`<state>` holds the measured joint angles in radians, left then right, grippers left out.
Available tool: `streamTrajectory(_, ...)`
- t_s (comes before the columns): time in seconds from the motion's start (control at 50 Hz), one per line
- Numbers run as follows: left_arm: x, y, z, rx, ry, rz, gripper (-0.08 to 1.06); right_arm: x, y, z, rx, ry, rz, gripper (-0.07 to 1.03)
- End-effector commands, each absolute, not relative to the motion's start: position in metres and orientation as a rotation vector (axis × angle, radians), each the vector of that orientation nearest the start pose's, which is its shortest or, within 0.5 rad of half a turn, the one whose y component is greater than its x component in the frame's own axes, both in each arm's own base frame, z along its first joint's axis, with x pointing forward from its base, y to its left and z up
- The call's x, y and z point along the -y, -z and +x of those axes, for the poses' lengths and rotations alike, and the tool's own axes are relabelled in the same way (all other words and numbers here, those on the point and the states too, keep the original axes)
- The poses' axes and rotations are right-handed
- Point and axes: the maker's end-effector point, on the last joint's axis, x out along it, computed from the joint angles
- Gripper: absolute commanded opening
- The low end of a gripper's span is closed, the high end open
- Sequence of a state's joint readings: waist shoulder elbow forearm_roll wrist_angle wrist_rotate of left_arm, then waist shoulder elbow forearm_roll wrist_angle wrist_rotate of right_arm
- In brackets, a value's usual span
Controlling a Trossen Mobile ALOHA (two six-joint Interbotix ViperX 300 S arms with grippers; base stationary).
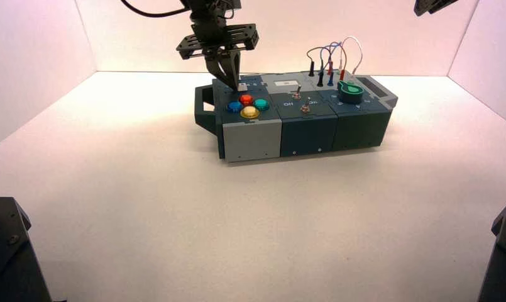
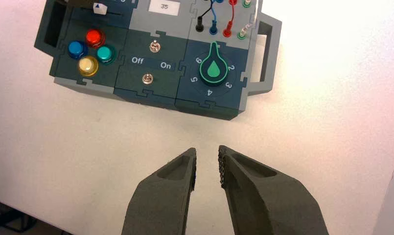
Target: Move the bottom slider to position 4.
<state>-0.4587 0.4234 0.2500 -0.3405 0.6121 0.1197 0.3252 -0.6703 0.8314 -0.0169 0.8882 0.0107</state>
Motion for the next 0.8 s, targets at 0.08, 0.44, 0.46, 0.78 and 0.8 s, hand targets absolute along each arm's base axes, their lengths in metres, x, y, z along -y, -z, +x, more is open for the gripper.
streamTrajectory(0.08, 0.248, -0.038, 0.409, -1.270, 0.482, 0.037, -0.03, -0.076, -0.207, 0.236, -1.011, -0.281, -0.170, 0.27)
streamTrajectory(0.44, 0.253, -0.038, 0.409, -1.270, 0.489, 0.038, -0.03, -0.076, -0.206, 0.236, -1.013, -0.279, -0.168, 0.27)
streamTrajectory(0.46, 0.253, -0.038, 0.409, -1.270, 0.489, 0.038, -0.03, -0.076, -0.206, 0.236, -1.013, -0.281, -0.170, 0.27)
streamTrajectory(0.78, 0.261, -0.035, 0.407, -1.278, 0.503, 0.049, -0.03, -0.076, -0.204, 0.235, -1.017, -0.280, -0.171, 0.27)
streamTrajectory(0.8, 0.261, -0.035, 0.407, -1.279, 0.503, 0.050, -0.03, -0.075, -0.204, 0.235, -1.017, -0.278, -0.170, 0.27)
